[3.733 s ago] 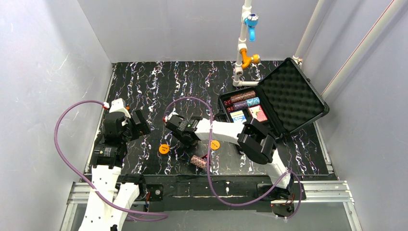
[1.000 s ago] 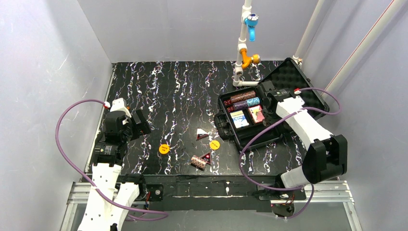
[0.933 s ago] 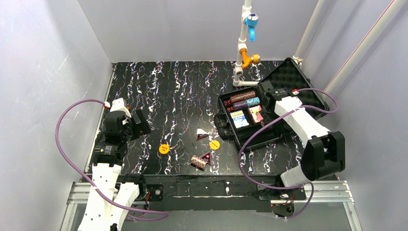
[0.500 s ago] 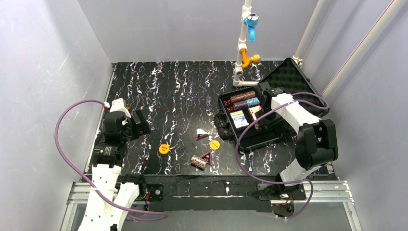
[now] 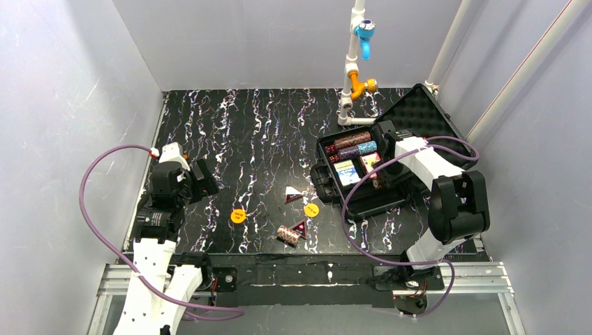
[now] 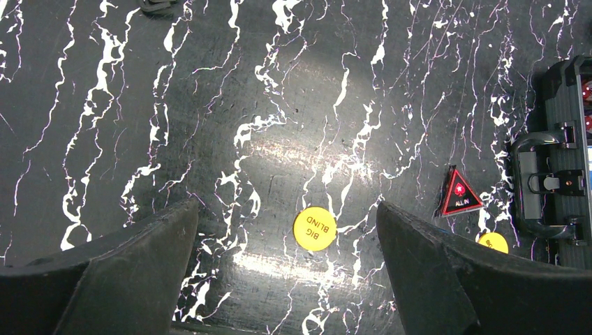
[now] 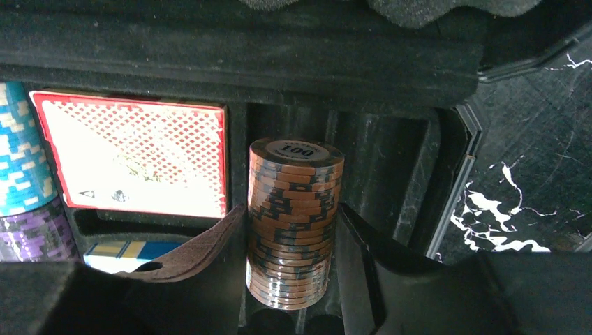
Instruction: Pack up texas hold em set
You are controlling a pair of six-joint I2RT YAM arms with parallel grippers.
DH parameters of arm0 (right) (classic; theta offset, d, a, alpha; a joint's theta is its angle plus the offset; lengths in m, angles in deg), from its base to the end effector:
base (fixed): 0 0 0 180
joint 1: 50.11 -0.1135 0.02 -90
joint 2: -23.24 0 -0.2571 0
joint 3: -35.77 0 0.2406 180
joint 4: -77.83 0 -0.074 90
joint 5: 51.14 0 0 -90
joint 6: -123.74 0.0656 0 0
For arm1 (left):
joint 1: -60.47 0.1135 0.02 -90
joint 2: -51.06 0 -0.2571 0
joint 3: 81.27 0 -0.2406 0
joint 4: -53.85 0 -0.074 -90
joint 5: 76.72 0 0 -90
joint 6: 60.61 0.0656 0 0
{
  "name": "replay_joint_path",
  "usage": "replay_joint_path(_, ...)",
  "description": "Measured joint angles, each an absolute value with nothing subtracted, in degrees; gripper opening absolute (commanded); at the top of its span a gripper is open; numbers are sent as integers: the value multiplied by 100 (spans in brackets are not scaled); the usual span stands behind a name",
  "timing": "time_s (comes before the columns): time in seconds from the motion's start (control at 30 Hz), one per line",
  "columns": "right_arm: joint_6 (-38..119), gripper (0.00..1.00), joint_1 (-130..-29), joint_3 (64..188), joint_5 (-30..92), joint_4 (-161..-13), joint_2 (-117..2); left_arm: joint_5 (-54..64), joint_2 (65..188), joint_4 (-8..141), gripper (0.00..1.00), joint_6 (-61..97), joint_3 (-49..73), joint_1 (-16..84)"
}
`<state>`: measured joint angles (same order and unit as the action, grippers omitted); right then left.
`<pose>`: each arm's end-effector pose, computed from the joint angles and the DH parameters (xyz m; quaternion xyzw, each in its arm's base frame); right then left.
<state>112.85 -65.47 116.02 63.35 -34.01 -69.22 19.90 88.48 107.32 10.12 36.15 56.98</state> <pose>0.2855 0.0502 0.1877 0.5294 0.8176 -0.0833 0.2109 0.1563 -0.0020 0.3060 -0.1470 0.8449 -0.0524 0.5116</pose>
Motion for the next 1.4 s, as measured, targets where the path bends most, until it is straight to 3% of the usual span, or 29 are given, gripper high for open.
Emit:
replay_joint_path(0.9, 11283, 2, -6496, 11292, 6718, -3963, -7158, 1990, 8873, 10733, 99, 1012, 3615, 5698)
replay_joint_path(1.3, 11218, 13, -6476, 11214, 6709, -4072, -7090, 1990, 8871, 10732, 99, 1012, 3615, 5698)
replay_joint_path(1.4, 11194, 24, -6470, 11182, 6698, -4107, -7059, 1990, 8871, 10732, 99, 1012, 3615, 5698)
